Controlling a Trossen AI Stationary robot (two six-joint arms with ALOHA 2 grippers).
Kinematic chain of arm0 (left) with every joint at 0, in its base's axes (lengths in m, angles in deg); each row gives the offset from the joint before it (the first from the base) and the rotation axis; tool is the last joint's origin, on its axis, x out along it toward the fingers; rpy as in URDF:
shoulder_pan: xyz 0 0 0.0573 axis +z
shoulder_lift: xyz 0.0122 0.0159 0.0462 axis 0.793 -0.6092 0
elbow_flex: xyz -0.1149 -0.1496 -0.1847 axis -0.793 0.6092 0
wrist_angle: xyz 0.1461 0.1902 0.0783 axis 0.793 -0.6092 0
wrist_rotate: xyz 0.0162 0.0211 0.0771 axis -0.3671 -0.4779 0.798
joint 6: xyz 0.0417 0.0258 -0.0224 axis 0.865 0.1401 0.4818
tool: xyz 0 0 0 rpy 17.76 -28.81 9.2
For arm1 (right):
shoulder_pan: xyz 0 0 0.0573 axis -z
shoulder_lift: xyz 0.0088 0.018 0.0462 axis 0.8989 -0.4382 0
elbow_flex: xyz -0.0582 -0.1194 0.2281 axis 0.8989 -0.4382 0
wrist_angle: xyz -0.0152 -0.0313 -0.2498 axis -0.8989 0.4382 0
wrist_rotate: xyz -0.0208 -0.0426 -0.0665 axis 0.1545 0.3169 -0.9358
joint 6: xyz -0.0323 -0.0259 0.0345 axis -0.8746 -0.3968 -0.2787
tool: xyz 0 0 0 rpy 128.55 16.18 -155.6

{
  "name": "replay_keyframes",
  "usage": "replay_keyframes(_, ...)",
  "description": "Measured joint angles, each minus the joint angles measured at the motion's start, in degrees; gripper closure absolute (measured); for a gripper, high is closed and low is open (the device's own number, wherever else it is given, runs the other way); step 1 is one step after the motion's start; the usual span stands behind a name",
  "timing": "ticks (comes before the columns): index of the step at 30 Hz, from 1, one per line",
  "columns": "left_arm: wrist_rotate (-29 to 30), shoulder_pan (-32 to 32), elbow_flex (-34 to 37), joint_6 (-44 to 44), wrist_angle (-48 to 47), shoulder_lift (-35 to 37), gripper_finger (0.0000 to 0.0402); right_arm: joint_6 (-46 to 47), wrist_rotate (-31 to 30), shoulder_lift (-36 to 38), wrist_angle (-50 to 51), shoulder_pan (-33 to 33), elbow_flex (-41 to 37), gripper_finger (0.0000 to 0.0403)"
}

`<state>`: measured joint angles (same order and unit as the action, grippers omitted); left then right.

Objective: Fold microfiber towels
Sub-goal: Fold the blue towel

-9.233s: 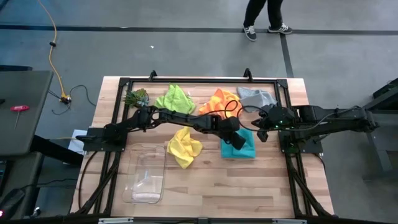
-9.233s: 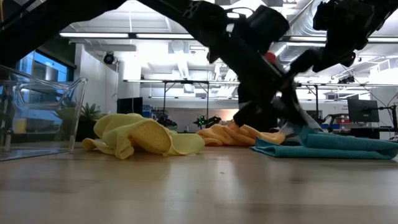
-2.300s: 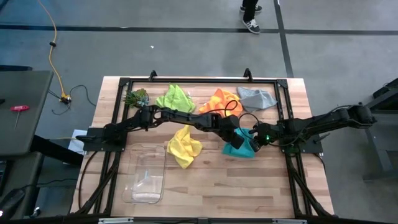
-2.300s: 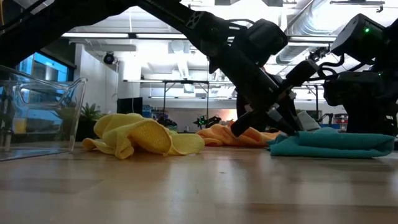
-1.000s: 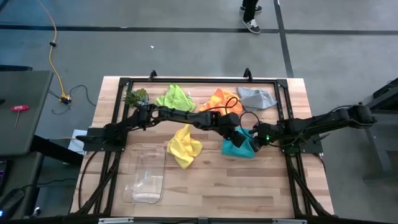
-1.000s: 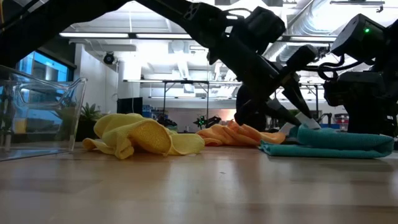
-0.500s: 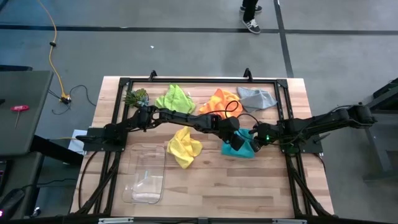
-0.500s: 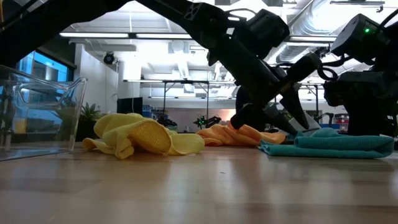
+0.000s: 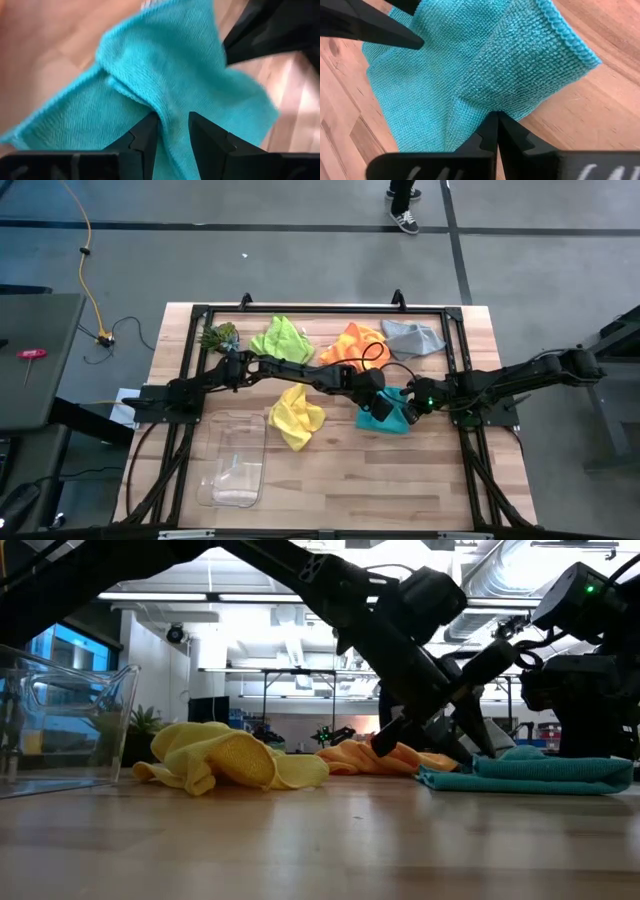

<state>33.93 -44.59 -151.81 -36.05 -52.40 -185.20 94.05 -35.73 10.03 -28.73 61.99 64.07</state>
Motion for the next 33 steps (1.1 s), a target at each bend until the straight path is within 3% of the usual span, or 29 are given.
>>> replay_keyframes(10,-1.13,-0.04,0.04,0.91,0.65,-0.15,0.0306,-0.09,0.00,0.00,0.00,0.00,0.00,0.0403)
replay_keyframes(18,-1.50,-0.02,0.04,2.82,2.35,-0.15,0.0391,-0.40,0.00,0.00,-0.07,0.00,0.00,0.0403)
replay_keyframes(24,-2.60,-0.02,0.04,2.47,2.35,0.31,0.0399,-3.32,-0.02,0.02,0.67,-0.01,2.02,0.0403)
replay_keyframes(33,-1.81,0.36,0.00,4.36,0.78,4.07,0.0401,-10.09,-6.36,2.37,15.99,-0.02,10.59,0.0403)
